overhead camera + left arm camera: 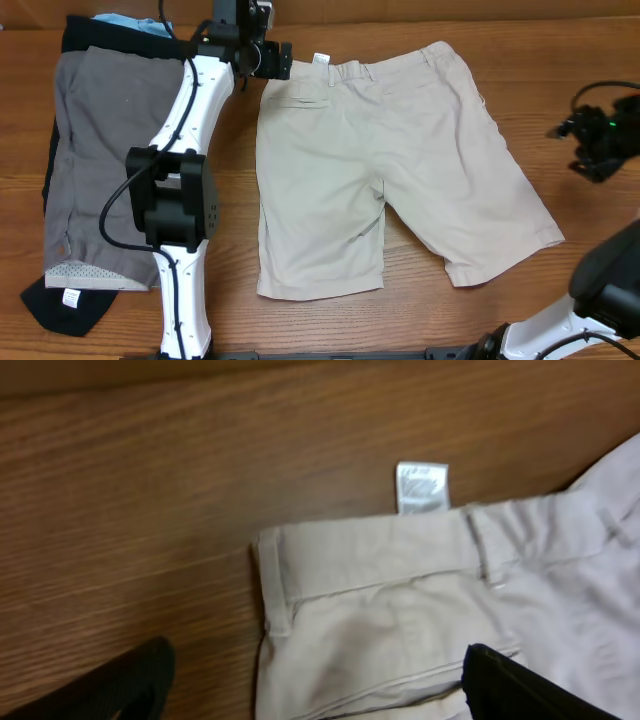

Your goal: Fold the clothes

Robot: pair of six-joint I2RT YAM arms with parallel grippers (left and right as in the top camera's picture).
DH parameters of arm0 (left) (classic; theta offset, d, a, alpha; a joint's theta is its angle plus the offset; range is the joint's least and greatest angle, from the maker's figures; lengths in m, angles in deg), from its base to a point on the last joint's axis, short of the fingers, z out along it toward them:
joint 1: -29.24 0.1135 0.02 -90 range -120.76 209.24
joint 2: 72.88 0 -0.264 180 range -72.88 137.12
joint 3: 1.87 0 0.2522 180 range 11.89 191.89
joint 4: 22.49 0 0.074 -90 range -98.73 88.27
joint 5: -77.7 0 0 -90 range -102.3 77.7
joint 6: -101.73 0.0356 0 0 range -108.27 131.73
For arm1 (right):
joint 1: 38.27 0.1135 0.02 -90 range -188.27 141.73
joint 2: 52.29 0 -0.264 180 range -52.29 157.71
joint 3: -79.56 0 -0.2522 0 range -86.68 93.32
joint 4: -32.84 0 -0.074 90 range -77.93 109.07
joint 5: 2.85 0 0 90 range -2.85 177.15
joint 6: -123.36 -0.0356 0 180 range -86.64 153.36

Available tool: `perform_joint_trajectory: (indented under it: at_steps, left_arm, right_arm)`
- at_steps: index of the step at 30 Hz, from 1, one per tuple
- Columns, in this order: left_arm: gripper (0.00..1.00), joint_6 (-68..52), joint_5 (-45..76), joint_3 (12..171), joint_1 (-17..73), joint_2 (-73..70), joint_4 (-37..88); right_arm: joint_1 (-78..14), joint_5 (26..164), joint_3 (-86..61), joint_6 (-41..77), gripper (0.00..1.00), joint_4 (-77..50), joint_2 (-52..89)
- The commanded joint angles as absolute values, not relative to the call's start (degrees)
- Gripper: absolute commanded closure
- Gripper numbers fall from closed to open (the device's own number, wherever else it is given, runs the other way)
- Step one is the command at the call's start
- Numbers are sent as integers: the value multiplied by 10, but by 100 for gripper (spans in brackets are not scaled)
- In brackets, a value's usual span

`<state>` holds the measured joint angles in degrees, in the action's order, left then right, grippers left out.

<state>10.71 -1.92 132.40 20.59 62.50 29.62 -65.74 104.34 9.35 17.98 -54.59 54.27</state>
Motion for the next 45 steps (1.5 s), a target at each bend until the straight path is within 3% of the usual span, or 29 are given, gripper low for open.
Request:
perform_joint_trajectory:
  at_steps: [1,9,12,15,17,23,29,34,37,41,43,45]
  left_arm:
    - [7,143,-40,1336,202,654,303]
    - [10,144,13,1336,206,691,354]
    - [17,146,12,1336,205,693,371]
    - [44,145,13,1336,205,693,374]
    - [83,143,1,1336,205,693,383]
    - [93,80,-81,1336,215,693,445]
    - [92,16,-188,1336,263,693,589]
    - [78,16,-175,1336,310,693,697]
    - [96,19,-171,1336,323,693,746]
    - [95,30,-172,1336,322,689,784]
    - [85,35,-172,1338,319,684,792]
    - [63,37,-172,1347,318,678,798]
  right_arm:
    - [-603,1048,106,188,28,-548,537]
    - [-523,1027,106,188,32,-539,537]
    - [-512,1027,106,188,31,-542,537]
    - [-509,1026,106,188,31,-547,537]
    - [-508,1027,105,188,31,-553,537]
    - [-498,1027,103,188,31,-563,537]
    - [-467,1027,75,186,32,-547,537]
    - [-432,1027,40,165,32,-513,537]
    - [-414,1026,16,146,32,-498,537]
    - [-389,1018,-29,111,35,-481,537]
    - [-377,1018,-52,108,35,-473,537]
    - [-363,1018,-77,108,34,-463,537]
